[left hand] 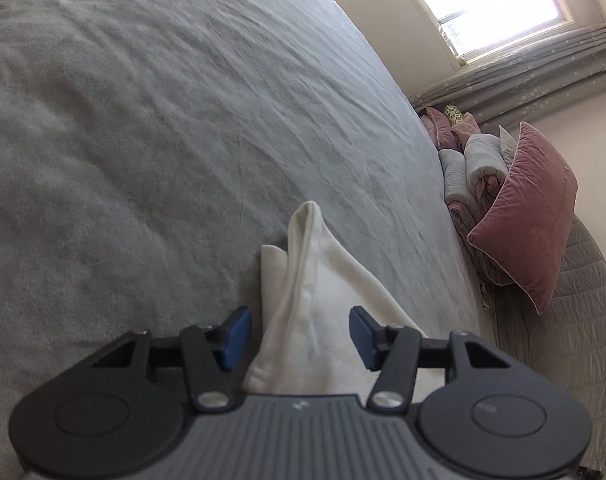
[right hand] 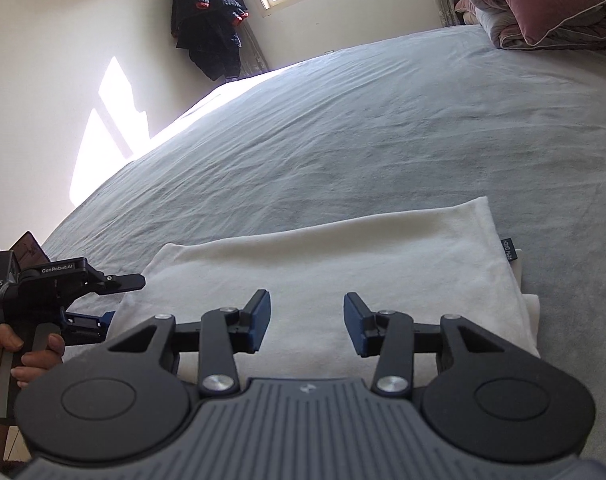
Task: Fold clothes
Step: 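Grasp the shirt corner with the left gripper while the right gripper pinches the opposite edge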
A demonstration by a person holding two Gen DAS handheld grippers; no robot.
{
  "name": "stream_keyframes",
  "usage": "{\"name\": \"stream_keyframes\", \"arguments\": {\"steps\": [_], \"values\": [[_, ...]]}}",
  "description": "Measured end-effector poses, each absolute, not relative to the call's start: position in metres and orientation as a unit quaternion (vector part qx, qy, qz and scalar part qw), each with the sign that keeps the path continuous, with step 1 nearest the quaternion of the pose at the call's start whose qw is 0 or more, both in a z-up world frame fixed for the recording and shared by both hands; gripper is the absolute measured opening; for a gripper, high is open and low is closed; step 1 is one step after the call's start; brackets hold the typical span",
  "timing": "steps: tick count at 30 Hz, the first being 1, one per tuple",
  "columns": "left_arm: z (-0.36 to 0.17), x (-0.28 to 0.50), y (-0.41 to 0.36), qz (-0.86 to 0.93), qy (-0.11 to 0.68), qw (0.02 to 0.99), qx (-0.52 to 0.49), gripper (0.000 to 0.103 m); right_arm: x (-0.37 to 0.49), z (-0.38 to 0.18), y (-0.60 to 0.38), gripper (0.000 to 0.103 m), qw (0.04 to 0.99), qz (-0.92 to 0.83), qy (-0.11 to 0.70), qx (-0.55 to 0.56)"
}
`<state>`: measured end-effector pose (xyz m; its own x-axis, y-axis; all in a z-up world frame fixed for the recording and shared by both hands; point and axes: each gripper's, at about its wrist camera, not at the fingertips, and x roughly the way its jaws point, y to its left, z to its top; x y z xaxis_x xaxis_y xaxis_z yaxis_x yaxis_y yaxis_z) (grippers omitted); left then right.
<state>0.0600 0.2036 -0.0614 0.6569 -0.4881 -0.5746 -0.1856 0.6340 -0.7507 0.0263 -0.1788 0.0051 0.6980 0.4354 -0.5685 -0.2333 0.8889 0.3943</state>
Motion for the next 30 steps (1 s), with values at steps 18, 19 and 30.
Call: {"name": "stream_keyframes", "arguments": {"steps": [18, 19, 30], "values": [[-0.065, 0.088, 0.185, -0.135, 0.422, 0.808, -0.389, 0.054, 0.088, 0.002, -0.104, 0.008, 0.923, 0.199, 0.328, 0.024], [-0.065, 0.088, 0.184, -0.136, 0.423, 0.809, -0.385, 0.054, 0.096, -0.005, -0.098, 0.007, 0.923, 0.189, 0.334, 0.016], [-0.067, 0.086, 0.190, -0.151, 0.438, 0.801, -0.378, 0.051, 0.100, -0.020, -0.101, 0.011, 0.928, 0.153, 0.339, 0.038]]}}
